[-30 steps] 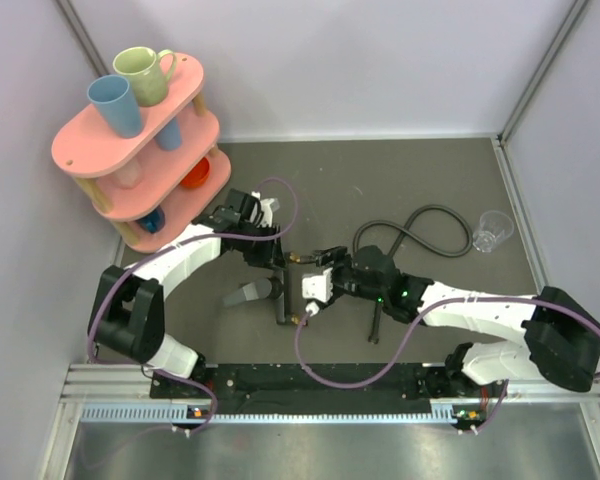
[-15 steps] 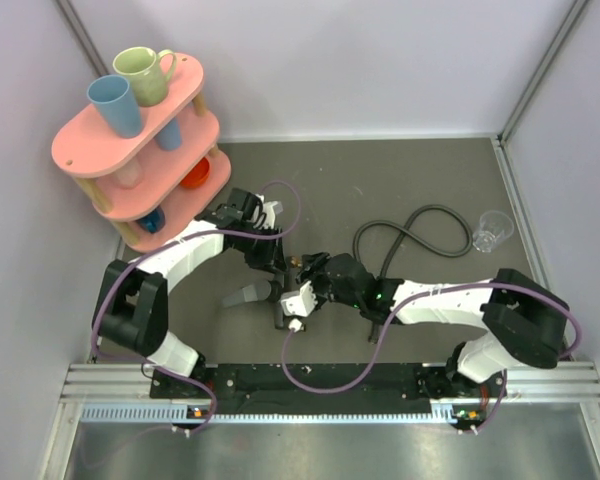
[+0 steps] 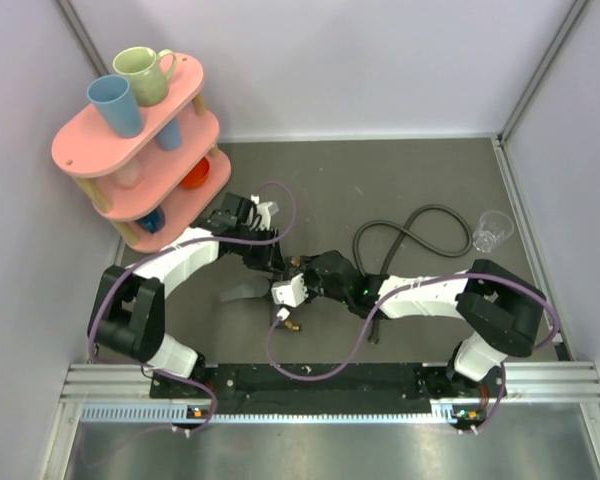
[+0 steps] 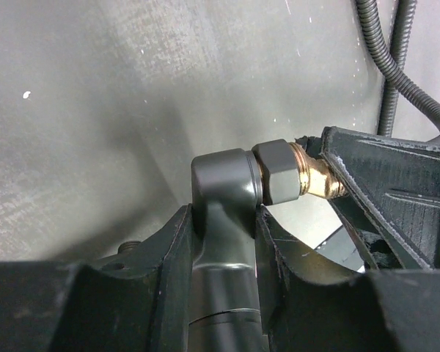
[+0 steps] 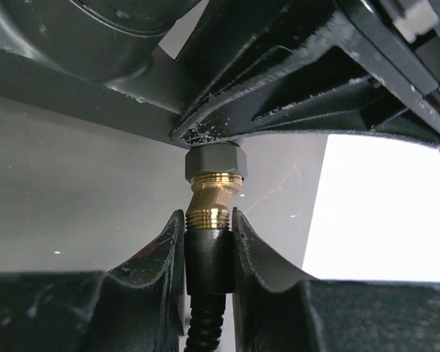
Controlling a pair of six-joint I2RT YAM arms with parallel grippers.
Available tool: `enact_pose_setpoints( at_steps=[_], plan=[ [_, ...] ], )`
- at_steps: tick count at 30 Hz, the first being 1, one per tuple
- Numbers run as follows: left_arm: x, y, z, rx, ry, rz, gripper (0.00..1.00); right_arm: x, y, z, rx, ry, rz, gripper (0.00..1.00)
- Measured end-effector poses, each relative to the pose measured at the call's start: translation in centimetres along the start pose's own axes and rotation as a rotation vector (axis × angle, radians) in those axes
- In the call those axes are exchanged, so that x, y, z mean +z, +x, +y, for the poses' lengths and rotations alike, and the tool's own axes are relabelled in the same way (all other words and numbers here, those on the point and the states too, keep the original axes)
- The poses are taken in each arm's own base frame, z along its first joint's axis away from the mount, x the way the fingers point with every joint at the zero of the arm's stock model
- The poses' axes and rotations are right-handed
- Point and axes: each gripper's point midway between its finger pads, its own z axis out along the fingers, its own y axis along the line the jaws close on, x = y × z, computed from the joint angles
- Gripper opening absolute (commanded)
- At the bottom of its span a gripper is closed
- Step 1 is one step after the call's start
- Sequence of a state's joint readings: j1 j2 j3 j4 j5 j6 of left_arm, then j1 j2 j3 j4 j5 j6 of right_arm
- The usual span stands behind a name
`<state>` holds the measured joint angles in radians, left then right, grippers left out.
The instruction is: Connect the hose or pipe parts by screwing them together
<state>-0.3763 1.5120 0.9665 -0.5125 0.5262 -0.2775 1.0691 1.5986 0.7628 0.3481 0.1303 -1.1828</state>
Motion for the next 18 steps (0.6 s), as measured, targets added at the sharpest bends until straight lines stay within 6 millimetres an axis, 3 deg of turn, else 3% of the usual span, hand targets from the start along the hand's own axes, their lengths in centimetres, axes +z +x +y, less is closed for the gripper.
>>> enact_pose_setpoints(
  at_steps=[7,18],
  plan=[
    [0.6,0.6,0.4,-0.022,-0.004,-0.059,0.0,0.4,-0.2,1.6,0.274,-0.114,-0.05,0.0],
    [1.1,0.5,0.0,0.022,-0.015,-0.162,0.0,0.2,0.3,2.5,0.597,-0.219,-0.112,0.0]
  ],
)
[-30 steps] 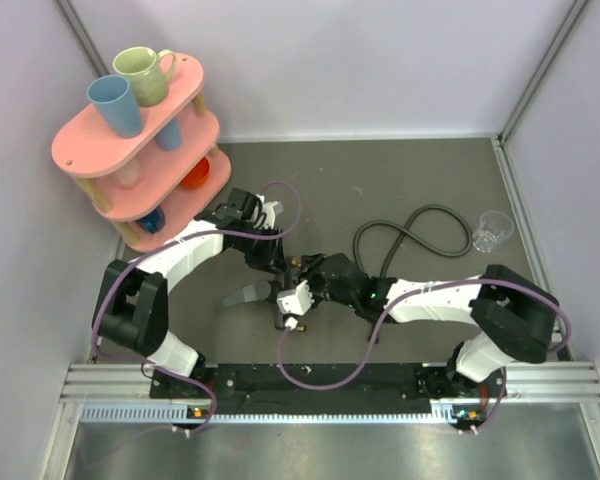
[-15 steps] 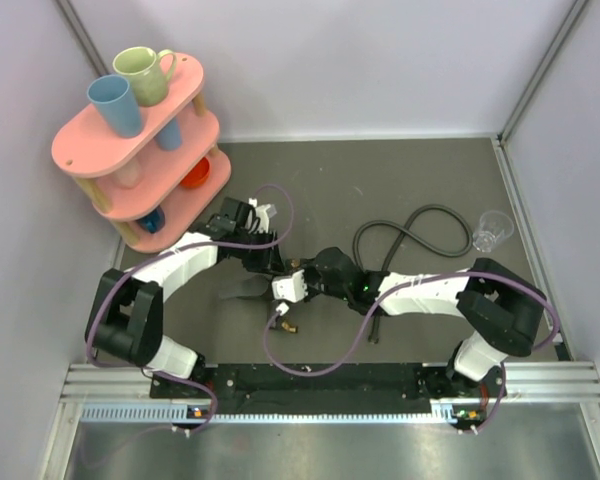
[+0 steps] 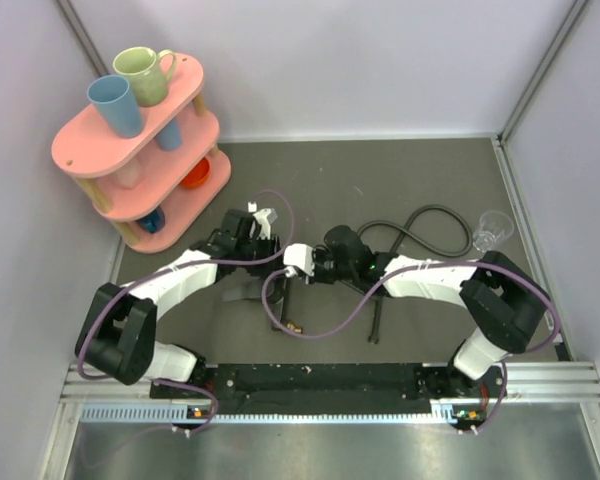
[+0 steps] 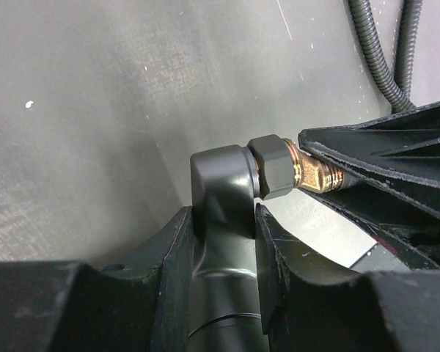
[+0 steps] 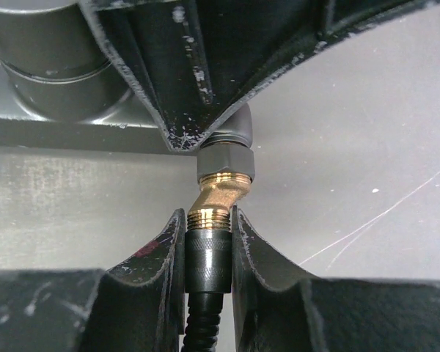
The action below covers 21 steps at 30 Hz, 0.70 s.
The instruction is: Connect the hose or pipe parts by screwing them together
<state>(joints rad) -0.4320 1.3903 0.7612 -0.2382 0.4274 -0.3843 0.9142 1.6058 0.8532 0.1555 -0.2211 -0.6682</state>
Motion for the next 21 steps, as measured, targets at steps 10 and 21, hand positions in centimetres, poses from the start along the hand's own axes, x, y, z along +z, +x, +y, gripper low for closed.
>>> enact_pose_setpoints(
  at_steps=[10,21],
  plan=[
    [-0.1,-0.5,0.2,0.06,-0.036,-0.121,0.0,0.5,0.1,-0.2,0.311,-0.131,-0.026,0.0],
    [-0.8,-1.2,0.4,0.104,-0.051,-0.264,0.0,0.7,-1.0,-0.2,0.811,-0.33,-0.088,0.0]
  ],
)
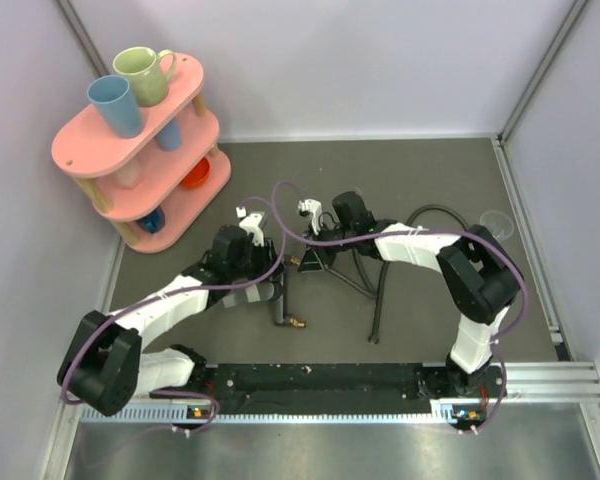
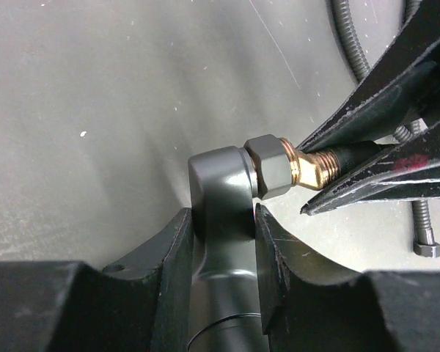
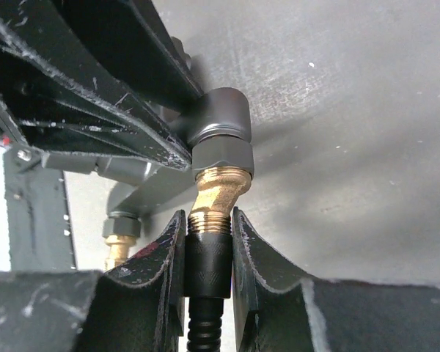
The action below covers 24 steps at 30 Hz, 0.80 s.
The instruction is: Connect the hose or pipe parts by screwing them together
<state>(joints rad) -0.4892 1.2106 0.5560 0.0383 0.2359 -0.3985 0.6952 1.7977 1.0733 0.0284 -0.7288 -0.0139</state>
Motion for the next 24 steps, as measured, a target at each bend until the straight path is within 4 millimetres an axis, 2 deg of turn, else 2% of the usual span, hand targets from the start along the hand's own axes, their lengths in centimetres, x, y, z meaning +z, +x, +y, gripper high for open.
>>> enact_pose_setpoints(
  at_steps=[4,5,7,8,13,14,16,21,24],
  plan=[
    [0.0,-0.1,0.2,-0.006,-0.01,-0.01,0.0,0.2,-0.2,0.0,0.115,-0.043,-0.019,0.0],
    [0.0,-0.2,0.1,-0.006,-0.01,-0.012,0.0,0.1,-0.3,0.0,0.131,-0.043,-0.02,0.12],
    [-0.1,-0.1,0.2,-0.004,-0.013,-0.012,0.0,0.2,-0.3,0.1,0.148,-0.041,-0.022,0.21],
    [-0.1,-0.1,0.2,-0.004,-0.014,-0.012,0.0,0.1,-0.3,0.0,0.154,-0.035,-0.024,0.34],
    [0.4,-0.1,-0.8,0.016,0.013,0.037,0.0,-0.5,-0.1,0.5,0.117,0.013,-0.03,0.56],
    [0.5,-0.1,-1.0,0.016,0.019,0.047,0.0,-0.9,-0.1,0.6,0.097,0.028,-0.035,0.66],
    [0.7,-0.1,-1.4,0.015,0.034,0.076,0.0,-1.6,-0.3,1.0,0.053,0.048,-0.05,0.68],
    [0.6,0.2,-1.7,-0.003,0.072,0.137,0.0,-4.2,-2.9,2.0,-0.159,0.09,-0.131,0.69],
    [0.3,-0.3,-1.3,-0.046,0.082,0.179,0.0,-5.9,-3.1,2.5,-0.328,0.143,-0.155,0.69]
  ],
)
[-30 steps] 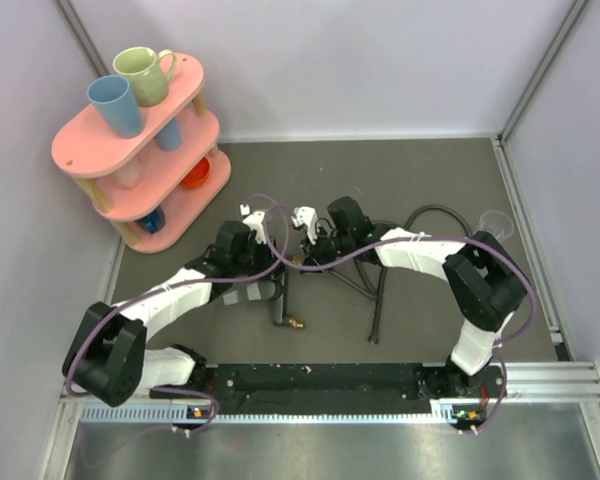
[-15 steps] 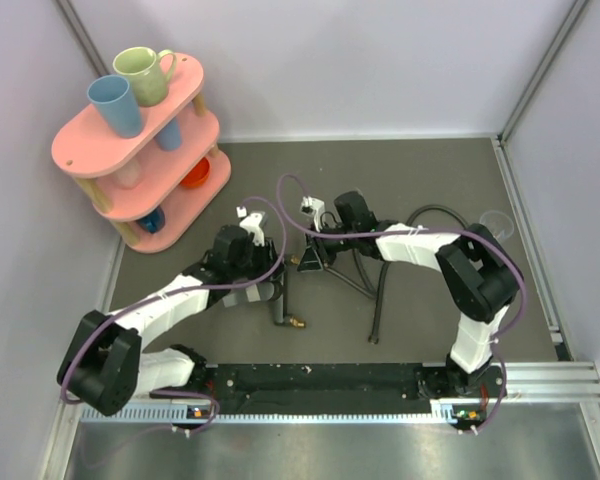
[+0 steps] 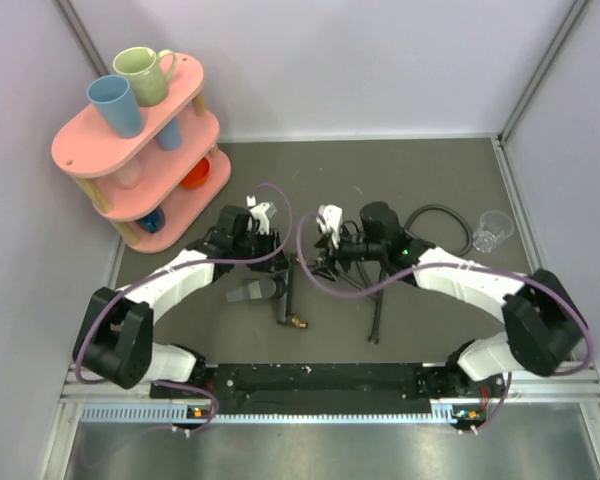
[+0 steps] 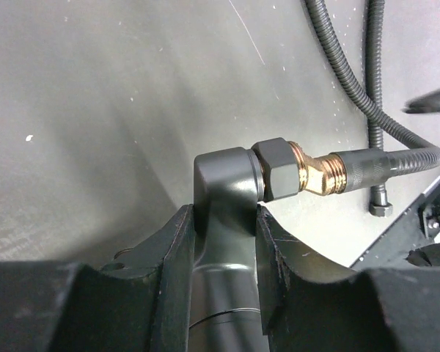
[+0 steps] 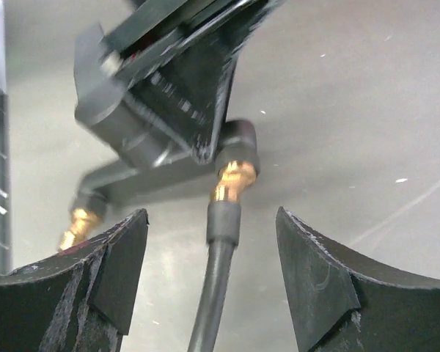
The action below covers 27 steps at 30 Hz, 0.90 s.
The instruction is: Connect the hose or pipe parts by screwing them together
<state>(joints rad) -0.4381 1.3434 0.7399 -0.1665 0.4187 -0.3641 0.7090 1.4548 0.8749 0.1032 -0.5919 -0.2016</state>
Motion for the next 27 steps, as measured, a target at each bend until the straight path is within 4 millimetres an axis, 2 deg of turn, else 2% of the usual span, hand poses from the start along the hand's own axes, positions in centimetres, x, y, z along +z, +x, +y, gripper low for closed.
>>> enact_pose_setpoints(
  at_steps=[4,6,9,11,15,18,21,24,25,27],
  plan=[
    [-0.2,-0.7,0.5,-0.062,0.02,0.047,0.0,-1.3,1.0,1.6,-0.282,0.039,-0.01,0.69],
    [0.0,-0.9,0.7,-0.079,0.032,0.084,0.0,-1.4,2.5,3.1,-0.435,0.03,-0.002,0.68],
    [0.4,-0.5,0.6,-0.09,0.063,0.131,0.0,-1.3,4.5,3.9,-0.627,0.037,0.017,0.68],
    [0.4,0.0,0.3,-0.094,0.085,0.156,0.0,-1.2,5.1,3.7,-0.724,0.058,0.034,0.67],
    [0.3,0.5,-0.1,-0.105,0.11,0.196,0.0,-0.8,3.9,2.6,-0.905,0.133,0.039,0.64],
    [0.3,0.6,-0.3,-0.108,0.119,0.219,0.0,-0.3,4.1,1.6,-0.99,0.169,0.072,0.59],
    [0.4,0.7,-0.3,-0.108,0.123,0.239,0.0,0.2,4.9,0.7,-1.044,0.182,0.12,0.5],
    [0.3,0.8,-0.3,-0.106,0.123,0.247,0.0,0.7,5.0,0.1,-1.081,0.197,0.137,0.3],
    [0.3,0.9,-0.3,-0.107,0.123,0.253,0.0,0.8,4.7,0.0,-1.09,0.206,0.13,0.14],
    [0.3,1.1,-0.2,-0.107,0.123,0.261,0.0,1.1,4.1,-0.3,-1.098,0.226,0.112,0.0]
  ],
)
